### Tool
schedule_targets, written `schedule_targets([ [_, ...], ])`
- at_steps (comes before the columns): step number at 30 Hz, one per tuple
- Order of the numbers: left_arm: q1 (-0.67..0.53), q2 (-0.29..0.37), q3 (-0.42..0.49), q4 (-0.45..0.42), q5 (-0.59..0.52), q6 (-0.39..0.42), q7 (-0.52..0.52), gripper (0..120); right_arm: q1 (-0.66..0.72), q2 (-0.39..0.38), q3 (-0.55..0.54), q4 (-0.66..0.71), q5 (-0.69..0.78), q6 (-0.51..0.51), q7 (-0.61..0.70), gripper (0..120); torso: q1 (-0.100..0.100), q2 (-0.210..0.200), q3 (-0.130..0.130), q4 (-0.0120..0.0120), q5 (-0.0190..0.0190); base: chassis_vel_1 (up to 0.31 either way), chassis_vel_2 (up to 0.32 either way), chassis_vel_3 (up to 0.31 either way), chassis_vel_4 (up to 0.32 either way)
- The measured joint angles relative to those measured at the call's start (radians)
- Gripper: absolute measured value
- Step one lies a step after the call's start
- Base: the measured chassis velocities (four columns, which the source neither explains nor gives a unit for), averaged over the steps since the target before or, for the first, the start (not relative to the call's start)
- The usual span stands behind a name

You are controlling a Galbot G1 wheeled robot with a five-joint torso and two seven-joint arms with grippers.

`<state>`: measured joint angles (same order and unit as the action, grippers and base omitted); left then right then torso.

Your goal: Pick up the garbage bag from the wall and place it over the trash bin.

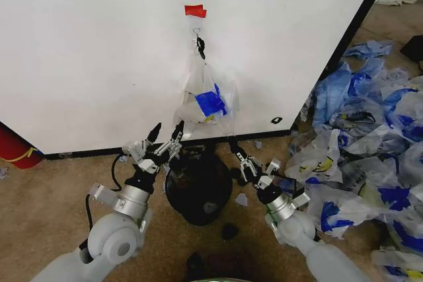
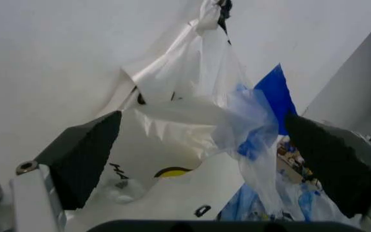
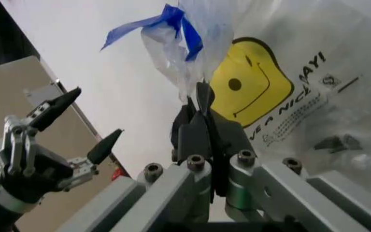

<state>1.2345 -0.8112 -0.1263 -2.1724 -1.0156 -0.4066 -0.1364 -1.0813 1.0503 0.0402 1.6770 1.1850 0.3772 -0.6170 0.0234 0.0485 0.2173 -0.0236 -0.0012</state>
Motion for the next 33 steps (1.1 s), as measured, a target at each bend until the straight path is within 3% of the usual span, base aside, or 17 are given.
schedule_targets([
  [12,0.043,0.028,-0.069,-0.031,-0.003,0.003,-0.004,99,0.027,-0.005,-0.025,0.003,0.019,0.0,0.016,0,0.0,0.0,0.0,0.0,0.0002,0.0,0.0,0.0,0.0],
  [33,0.13,0.0,-0.1,-0.054,0.036,-0.001,-0.003,99,-0.004,0.008,-0.014,0.004,0.001,0.006,0.003,0,0.0,0.0,0.0,0.0,0.0002,0.0,0.0,0.0,0.0],
])
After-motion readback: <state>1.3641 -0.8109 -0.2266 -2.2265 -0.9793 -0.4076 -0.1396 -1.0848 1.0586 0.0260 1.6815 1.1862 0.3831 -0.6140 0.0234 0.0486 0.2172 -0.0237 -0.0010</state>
